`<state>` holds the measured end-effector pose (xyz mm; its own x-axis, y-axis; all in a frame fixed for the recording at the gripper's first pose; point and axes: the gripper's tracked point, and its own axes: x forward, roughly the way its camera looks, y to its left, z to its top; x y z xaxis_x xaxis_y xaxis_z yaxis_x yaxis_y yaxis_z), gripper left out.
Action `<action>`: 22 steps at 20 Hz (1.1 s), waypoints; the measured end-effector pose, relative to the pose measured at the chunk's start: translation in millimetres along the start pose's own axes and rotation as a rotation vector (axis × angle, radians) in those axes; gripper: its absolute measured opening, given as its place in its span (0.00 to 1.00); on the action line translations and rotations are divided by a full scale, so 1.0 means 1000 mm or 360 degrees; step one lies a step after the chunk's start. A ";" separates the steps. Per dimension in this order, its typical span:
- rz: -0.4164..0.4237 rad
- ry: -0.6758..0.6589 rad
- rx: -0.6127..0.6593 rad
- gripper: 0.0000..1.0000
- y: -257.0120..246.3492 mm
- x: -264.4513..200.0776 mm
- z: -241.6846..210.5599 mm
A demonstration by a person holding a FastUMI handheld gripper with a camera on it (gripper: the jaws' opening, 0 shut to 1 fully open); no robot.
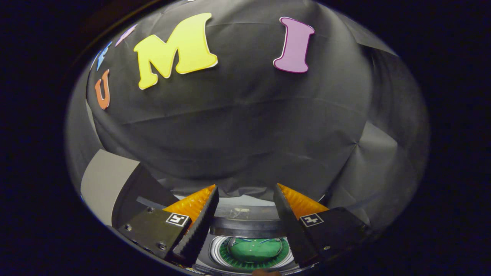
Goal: Put the clothes into the washing machine and then close the washing machine lid.
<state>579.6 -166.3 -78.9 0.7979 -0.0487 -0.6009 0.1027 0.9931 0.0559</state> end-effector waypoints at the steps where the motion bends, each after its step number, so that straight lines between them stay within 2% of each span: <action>1: 0.0000 -0.0001 -0.0001 0.91 -0.001 -0.001 -0.002; 12: -0.0015 -0.0028 -0.0005 0.91 0.000 -0.024 -0.025; 22: -0.0039 0.0043 0.0008 0.90 0.000 -0.047 -0.059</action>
<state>507.3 -158.0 -97.7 0.7789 -0.0700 -0.6233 0.1251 0.9911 0.0450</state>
